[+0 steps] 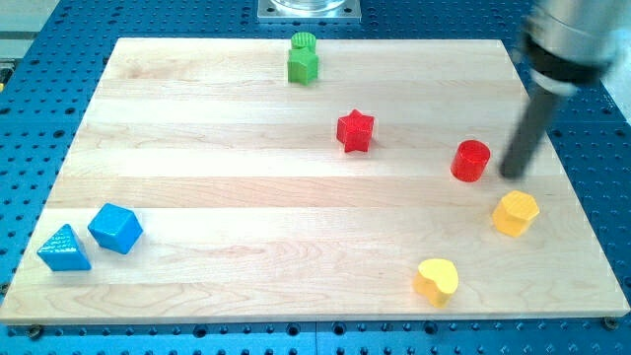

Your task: Push the hexagon horizontally to the green star

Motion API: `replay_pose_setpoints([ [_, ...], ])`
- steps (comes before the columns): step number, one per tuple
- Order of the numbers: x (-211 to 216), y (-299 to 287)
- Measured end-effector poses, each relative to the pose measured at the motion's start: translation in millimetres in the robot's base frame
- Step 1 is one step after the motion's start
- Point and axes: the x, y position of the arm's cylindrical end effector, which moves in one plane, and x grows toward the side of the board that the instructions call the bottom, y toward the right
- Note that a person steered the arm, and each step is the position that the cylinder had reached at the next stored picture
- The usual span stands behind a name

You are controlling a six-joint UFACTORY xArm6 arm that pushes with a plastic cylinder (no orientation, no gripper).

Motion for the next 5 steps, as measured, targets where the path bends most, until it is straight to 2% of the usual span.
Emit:
replay_pose_setpoints([
  [1,39,5],
  [2,36,-89],
  [3,9,-238],
  [4,-45,-351],
  [5,6,-380],
])
